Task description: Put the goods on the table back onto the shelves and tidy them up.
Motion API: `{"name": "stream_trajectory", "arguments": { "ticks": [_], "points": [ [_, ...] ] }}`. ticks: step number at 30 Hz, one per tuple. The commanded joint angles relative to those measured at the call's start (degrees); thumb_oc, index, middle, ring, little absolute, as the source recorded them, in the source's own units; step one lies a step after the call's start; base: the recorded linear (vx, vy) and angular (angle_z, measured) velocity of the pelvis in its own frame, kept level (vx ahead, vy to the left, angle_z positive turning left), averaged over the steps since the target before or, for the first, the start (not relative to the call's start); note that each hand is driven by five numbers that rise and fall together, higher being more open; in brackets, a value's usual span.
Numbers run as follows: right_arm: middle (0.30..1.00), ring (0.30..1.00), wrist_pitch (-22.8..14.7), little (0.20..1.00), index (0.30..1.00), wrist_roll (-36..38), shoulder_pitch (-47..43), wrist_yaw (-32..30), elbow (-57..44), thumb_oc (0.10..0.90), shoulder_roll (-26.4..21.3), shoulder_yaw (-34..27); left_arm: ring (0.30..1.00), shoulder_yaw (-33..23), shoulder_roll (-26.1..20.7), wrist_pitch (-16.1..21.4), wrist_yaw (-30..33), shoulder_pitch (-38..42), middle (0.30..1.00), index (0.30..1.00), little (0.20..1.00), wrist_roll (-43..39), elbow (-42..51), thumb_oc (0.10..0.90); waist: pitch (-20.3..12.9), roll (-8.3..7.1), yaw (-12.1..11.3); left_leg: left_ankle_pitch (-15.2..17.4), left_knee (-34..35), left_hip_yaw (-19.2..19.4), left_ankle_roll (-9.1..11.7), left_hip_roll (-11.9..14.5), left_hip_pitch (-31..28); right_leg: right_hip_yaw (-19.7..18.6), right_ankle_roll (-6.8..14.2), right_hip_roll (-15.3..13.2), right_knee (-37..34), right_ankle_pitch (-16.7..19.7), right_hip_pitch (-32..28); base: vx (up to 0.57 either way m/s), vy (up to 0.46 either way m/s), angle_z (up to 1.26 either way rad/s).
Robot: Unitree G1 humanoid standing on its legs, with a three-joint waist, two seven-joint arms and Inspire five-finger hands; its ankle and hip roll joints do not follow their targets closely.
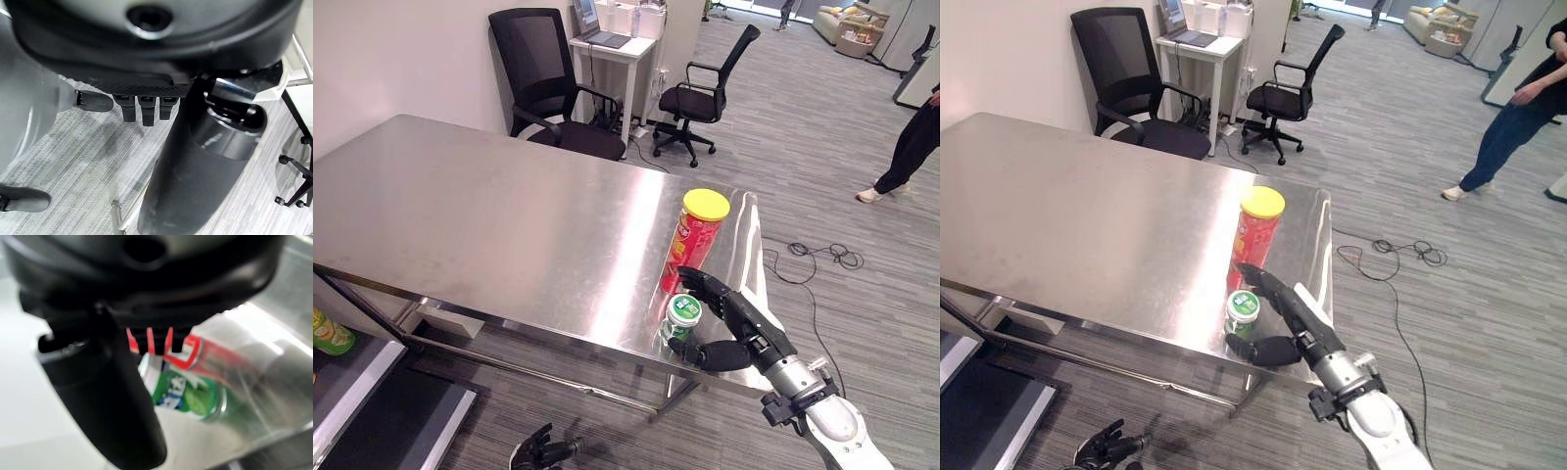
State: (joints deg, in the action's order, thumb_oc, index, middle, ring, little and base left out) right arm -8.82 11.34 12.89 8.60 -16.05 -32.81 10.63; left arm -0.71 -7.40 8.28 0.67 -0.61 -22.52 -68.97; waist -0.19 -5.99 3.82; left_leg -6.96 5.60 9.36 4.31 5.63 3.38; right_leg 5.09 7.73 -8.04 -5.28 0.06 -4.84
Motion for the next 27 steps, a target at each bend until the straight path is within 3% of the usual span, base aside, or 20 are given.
{"name": "stream_trajectory", "arguments": {
  "ticks": [1,27],
  "points": [
    [0.9,0.9,-4.12,0.9,0.9,0.08,-7.82,-2.58,-2.87,0.8,0.66,-4.26,0.9,0.71,0.0,1.41,-0.24,4.32,0.9,0.9,0.9,-0.89,-1.4,0.8,1.15,1.81,-3.33,8.31,-0.6,1.77,0.44,0.54,-7.78,1.58,3.04,-1.47,1.65,1.04,1.54,0.01,0.013,0.05],
    [0.9,0.9,-2.68,0.9,0.9,-2.06,-12.11,-5.11,5.17,0.8,2.27,-1.06,0.9,1.42,-0.2,1.44,0.35,2.88,0.9,0.9,0.9,-1.43,-0.7,0.8,1.07,1.65,-6.08,8.78,-0.6,-0.3,-0.16,-0.65,-7.3,3.53,3.32,-2.76,1.14,1.13,0.42,0.01,0.004,0.04]
  ]
}}
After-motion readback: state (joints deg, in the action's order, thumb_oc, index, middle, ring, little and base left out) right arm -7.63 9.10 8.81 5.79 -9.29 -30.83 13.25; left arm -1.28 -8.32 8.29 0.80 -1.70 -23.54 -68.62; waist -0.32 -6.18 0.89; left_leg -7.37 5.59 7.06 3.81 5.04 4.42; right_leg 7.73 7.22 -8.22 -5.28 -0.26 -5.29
